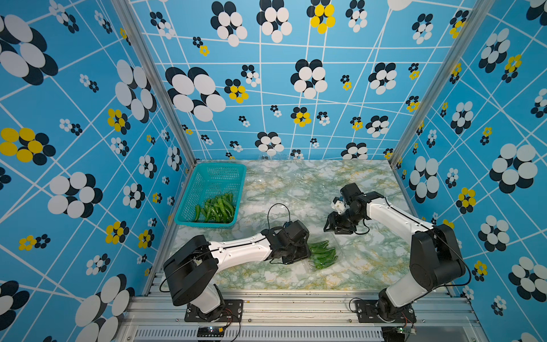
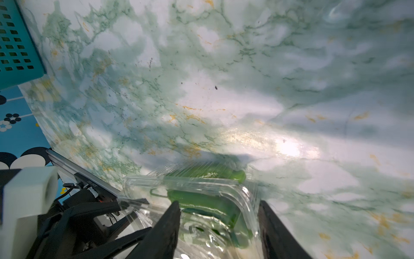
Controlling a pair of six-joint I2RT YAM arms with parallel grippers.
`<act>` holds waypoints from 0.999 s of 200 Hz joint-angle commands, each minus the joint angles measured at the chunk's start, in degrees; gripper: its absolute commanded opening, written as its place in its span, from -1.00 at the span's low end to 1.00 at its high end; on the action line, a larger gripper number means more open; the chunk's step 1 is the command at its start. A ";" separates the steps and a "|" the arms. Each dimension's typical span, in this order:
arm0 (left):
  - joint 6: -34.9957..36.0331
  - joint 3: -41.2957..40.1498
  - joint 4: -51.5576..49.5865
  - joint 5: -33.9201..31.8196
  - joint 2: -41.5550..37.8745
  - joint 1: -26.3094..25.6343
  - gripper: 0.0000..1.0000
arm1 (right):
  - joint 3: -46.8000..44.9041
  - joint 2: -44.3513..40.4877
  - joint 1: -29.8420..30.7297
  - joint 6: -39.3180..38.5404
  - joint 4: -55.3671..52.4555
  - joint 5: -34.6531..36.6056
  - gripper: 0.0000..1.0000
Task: Take small green peppers out of containers
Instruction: Adjust the packing box at the center of the board.
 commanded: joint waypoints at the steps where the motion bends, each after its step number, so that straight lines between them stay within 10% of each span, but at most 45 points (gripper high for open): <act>1: 2.16 0.31 0.13 -0.68 1.30 2.69 0.02 | -1.66 -0.14 0.50 -0.69 0.25 -1.70 0.14; 200: 15.26 11.62 -0.31 6.08 8.73 14.79 -0.11 | -7.93 -7.44 3.43 5.28 6.60 -5.22 0.05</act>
